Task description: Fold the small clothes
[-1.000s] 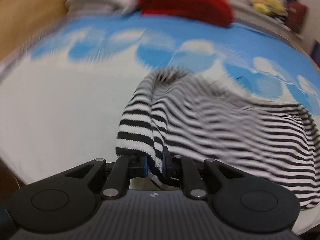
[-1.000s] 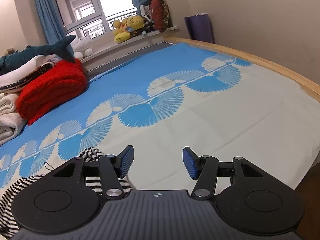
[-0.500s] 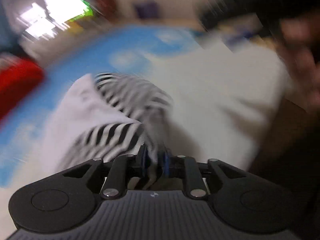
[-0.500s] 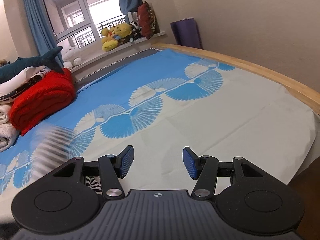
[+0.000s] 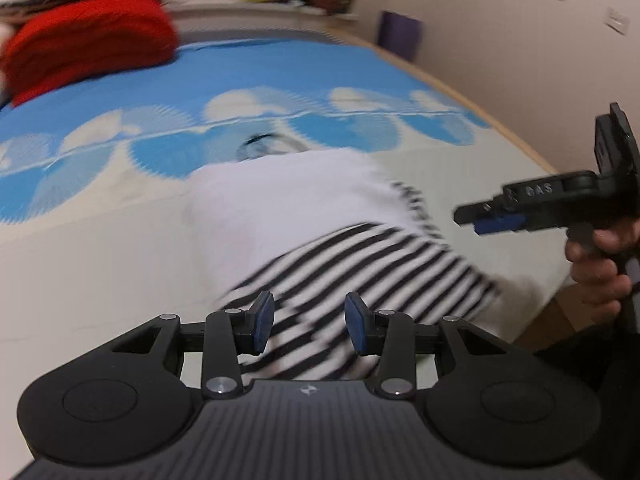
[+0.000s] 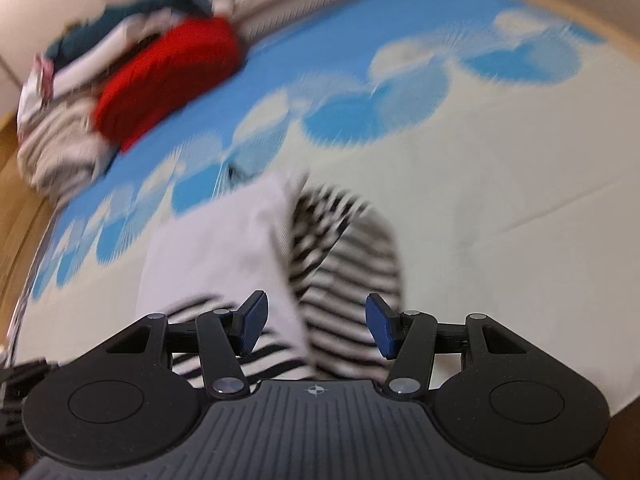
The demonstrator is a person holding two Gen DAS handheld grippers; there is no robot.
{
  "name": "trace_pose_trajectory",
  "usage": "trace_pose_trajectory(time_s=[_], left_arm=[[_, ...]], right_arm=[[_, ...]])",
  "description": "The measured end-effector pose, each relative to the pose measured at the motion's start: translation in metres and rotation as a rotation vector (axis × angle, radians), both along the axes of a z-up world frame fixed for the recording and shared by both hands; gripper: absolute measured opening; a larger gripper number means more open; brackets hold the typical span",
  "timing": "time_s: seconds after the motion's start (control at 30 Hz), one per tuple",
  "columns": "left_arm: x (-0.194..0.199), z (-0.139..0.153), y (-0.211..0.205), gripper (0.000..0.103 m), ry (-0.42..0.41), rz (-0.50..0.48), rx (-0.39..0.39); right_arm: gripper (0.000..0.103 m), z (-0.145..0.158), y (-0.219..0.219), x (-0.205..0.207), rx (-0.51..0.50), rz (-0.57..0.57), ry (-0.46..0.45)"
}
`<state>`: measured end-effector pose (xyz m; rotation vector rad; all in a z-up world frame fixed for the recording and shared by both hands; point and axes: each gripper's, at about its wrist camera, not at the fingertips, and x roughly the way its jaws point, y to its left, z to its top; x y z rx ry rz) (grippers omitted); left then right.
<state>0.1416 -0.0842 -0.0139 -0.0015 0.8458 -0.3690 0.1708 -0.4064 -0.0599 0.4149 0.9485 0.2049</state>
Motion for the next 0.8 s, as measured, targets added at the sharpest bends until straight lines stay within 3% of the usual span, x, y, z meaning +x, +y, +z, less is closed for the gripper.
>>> trace_pose_trajectory(time_s=[0.2, 0.27, 0.3, 0.43, 0.53, 0.67, 0.8], left_arm=[[0.003, -0.012, 0.022, 0.044, 0.061, 0.057, -0.075], [0.006, -0.014, 0.025, 0.048, 0.087, 0.061, -0.118], [0.008, -0.014, 0.025, 0.051, 0.089, 0.066, -0.132], [0.011, -0.016, 0.024, 0.065, 0.104, 0.08, -0.176], [0.01, -0.015, 0.024, 0.069, 0.122, 0.062, -0.203], [0.015, -0.031, 0.011, 0.069, 0.165, 0.023, -0.129], [0.019, -0.054, 0.003, 0.071, 0.255, 0.011, -0.068]], right_arm=[[0.056, -0.036, 0.025, 0.018, 0.039, 0.067, 0.174], [0.033, -0.038, 0.024, 0.016, 0.081, 0.069, 0.185], [0.002, -0.036, 0.022, 0.014, 0.115, 0.081, 0.172], [0.003, -0.008, 0.001, -0.003, 0.248, 0.057, 0.009], [0.002, 0.013, -0.029, -0.022, 0.348, 0.009, -0.09], [0.002, 0.003, -0.049, -0.034, 0.226, -0.045, 0.014], [0.002, -0.032, -0.031, -0.017, 0.026, 0.026, 0.188]])
